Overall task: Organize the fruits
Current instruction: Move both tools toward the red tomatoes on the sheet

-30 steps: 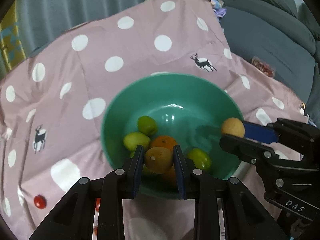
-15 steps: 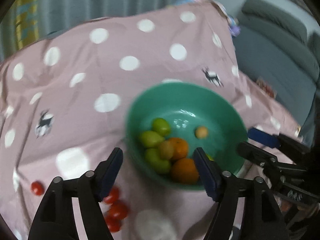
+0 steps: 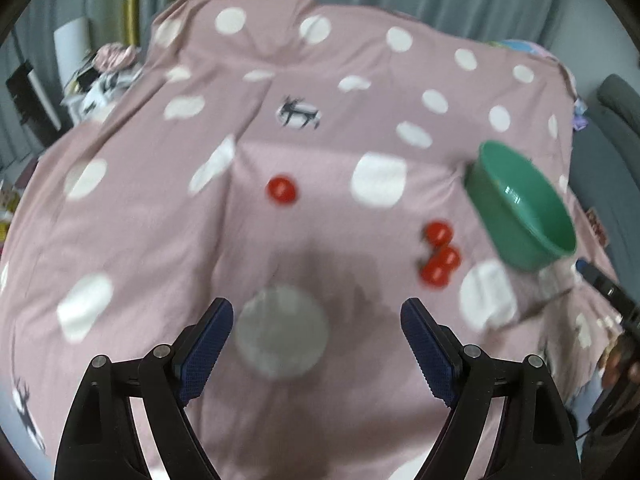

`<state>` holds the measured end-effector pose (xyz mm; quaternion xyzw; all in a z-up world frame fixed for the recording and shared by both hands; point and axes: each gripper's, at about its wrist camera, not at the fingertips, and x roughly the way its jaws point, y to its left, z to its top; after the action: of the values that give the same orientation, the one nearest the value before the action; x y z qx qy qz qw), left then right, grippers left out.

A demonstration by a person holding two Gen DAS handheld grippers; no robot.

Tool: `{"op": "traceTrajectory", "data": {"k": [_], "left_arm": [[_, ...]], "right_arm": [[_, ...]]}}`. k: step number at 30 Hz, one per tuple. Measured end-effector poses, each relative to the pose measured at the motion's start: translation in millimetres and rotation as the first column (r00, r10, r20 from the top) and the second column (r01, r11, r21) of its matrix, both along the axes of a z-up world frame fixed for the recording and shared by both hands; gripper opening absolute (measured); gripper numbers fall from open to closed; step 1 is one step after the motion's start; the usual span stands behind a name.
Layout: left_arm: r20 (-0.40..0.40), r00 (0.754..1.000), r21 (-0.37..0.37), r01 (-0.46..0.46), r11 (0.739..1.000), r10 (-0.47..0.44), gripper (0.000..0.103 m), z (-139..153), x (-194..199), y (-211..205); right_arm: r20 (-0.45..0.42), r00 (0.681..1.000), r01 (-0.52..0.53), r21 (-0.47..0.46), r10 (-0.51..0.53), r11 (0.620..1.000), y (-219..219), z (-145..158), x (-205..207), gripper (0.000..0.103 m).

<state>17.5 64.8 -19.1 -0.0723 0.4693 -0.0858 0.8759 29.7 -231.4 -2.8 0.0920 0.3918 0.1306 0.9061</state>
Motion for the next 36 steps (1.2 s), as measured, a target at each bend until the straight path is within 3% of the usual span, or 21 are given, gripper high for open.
{"op": "traceTrajectory", "data": {"k": [7, 10, 13, 20, 30, 36], "left_arm": [[0.006, 0.999, -0.081, 0.035, 0.996, -0.035, 0.086, -6, -12, -1], [0.016, 0.997, -0.088, 0.071, 0.994, -0.069, 0.086, -8, -15, -5], [0.032, 0.994, -0.079, 0.107, 0.991, -0.104, 0.086, -11, -18, -5], [0.042, 0.987, -0.124, 0.158, 0.98, -0.154, 0.086, -15, -24, 7], [0.038, 0.985, -0.211, 0.174, 0.962, -0.17, 0.086, -19, -20, 23], [0.045, 0.987, -0.18, 0.162, 0.97, -0.157, 0.086, -13, -10, 30]], "right_arm": [[-0.057, 0.989, -0.131, 0.043, 0.134, 0.99, 46, -6, -3, 0.059], [-0.113, 0.976, -0.175, 0.089, 0.184, 0.981, 66, -19, 1, 0.058], [-0.167, 0.964, -0.199, 0.069, 0.208, 0.978, 85, -32, 7, 0.057], [-0.237, 0.947, -0.207, 0.057, 0.214, 0.977, 115, -48, 33, 0.052], [-0.319, 0.939, -0.147, -0.042, 0.127, 0.988, 124, -75, 71, 0.046], [-0.327, 0.937, -0.159, -0.093, 0.121, 0.983, 132, -77, 89, 0.043]]}}
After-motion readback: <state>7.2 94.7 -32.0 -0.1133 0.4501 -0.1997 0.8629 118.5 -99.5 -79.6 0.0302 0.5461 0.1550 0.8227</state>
